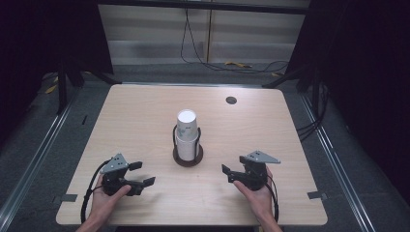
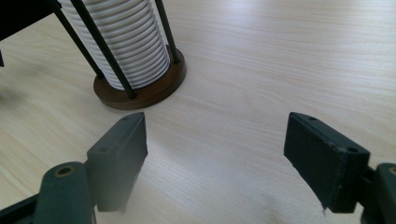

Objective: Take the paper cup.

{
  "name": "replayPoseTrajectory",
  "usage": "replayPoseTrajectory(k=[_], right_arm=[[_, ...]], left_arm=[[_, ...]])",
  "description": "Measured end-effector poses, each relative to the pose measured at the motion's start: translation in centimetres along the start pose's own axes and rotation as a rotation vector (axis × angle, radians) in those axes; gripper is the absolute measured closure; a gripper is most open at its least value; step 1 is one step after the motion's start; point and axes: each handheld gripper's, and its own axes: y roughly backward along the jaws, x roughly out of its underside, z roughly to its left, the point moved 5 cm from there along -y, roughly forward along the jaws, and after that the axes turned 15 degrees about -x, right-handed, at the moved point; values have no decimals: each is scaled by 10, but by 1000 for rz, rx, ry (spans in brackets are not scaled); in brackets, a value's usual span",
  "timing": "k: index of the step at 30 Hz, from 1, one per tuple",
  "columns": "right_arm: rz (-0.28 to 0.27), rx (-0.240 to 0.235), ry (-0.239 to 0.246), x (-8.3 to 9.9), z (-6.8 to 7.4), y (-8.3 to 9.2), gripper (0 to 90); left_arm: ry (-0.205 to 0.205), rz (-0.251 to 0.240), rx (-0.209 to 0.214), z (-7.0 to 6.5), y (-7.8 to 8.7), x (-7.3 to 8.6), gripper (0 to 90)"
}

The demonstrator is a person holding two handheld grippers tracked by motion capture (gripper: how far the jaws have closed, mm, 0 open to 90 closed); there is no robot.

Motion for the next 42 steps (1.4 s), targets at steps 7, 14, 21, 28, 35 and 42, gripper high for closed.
replayPoseTrajectory(k=[7, 14, 21, 28, 35, 42], right_arm=[[-6, -10, 13, -1, 1, 1, 166], [-16, -54, 30, -4, 3, 5, 150], [-14, -86, 68, -12, 15, 8, 178], [-4, -140, 103, -29, 27, 5, 187], [7, -156, 124, -37, 31, 6, 256], [31, -193, 159, -58, 36, 4, 269]], left_arm=[[-9, 1, 10, 0, -2, 0, 159], [-14, 7, 16, -1, -4, -1, 159], [-26, 2, 23, -4, -6, -3, 158], [-41, -5, 38, -7, -3, -3, 158], [-42, 3, 35, -8, -3, -1, 158], [-37, 13, 52, -9, -6, 1, 158]])
